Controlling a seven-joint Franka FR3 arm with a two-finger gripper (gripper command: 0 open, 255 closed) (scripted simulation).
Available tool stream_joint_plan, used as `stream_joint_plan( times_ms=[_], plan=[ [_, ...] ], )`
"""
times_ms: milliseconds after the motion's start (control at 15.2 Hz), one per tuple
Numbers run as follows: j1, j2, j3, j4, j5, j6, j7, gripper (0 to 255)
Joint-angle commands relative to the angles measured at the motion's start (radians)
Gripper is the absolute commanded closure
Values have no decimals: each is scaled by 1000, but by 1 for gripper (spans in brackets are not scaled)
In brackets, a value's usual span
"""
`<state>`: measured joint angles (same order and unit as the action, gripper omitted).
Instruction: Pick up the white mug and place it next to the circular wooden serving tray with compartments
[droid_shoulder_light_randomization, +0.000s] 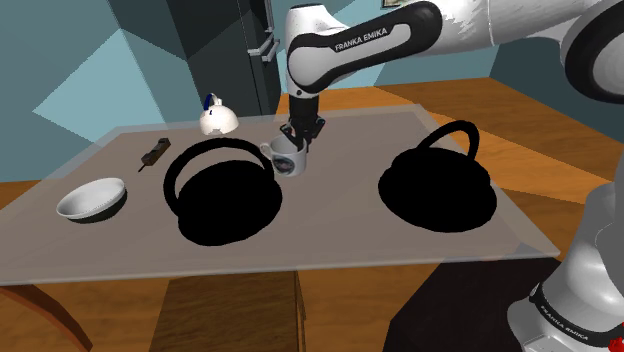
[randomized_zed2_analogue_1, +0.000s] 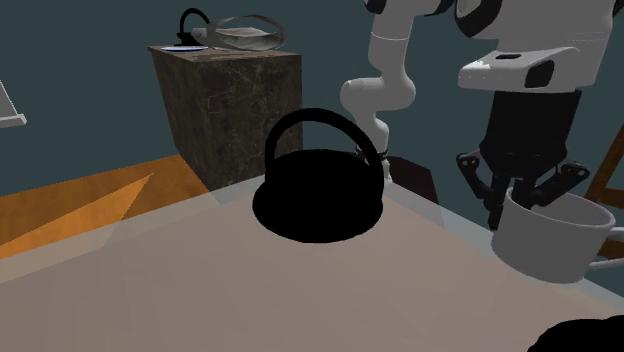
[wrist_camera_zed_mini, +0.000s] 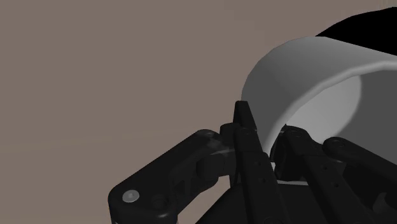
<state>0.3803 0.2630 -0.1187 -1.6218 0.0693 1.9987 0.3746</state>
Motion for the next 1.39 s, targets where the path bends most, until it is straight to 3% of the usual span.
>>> stream_joint_plan(
  times_ms=[0,1320],
  plan=[
    [-1,3,0,-23,1,26,-3,255],
    [-3,86,7,-179,21,265,-22,255]
  ],
)
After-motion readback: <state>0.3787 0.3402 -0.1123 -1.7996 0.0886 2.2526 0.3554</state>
